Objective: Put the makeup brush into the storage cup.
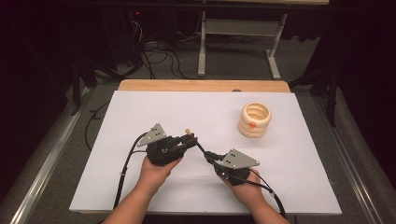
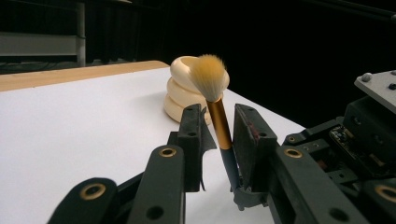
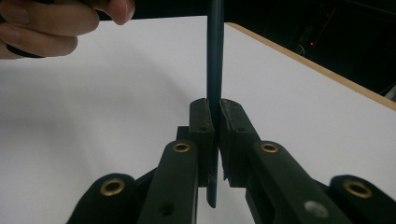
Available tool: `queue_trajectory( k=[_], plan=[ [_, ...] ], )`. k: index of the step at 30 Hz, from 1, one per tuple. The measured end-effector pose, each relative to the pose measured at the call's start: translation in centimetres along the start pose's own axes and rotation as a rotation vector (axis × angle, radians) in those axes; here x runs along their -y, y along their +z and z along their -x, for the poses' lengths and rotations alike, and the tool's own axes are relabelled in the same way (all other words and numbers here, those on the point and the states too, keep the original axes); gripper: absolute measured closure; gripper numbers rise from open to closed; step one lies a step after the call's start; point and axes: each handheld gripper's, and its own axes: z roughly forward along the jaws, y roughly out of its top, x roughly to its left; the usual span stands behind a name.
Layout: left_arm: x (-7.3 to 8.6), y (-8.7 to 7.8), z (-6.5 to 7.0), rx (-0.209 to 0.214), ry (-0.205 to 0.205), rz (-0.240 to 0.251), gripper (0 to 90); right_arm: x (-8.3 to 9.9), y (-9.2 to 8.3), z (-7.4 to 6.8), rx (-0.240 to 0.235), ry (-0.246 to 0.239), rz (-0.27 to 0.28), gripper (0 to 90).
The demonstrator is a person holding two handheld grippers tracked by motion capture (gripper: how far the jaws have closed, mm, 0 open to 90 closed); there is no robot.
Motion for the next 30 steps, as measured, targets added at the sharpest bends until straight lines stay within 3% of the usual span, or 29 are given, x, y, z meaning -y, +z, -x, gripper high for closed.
queue_trajectory(
  k=[12, 14, 16, 19, 30],
  plan=[
    [0.04, 0.04, 0.6, 0.034, 0.034, 0.015, 82.2, 0.14, 0.29, -0.12, -0.001, 0.005, -0.011, 86.6],
    [0.04, -0.02, 0.75, 0.041, 0.051, 0.017, 83.0, 0.14, 0.3, -0.14, -0.004, 0.006, -0.011, 86.5],
    [0.01, -0.07, 0.97, 0.02, 0.076, 0.021, 84.2, 0.12, 0.28, -0.15, -0.004, 0.003, -0.015, 90.0],
    [-0.04, -0.19, 0.76, 0.037, 0.059, 0.028, 84.2, 0.15, 0.28, -0.16, -0.007, -0.007, -0.013, 90.0],
    [0.02, -0.16, 0.85, 0.017, 0.078, 0.017, 84.3, 0.14, 0.31, -0.09, -0.007, 0.003, -0.005, 90.0]
  ],
)
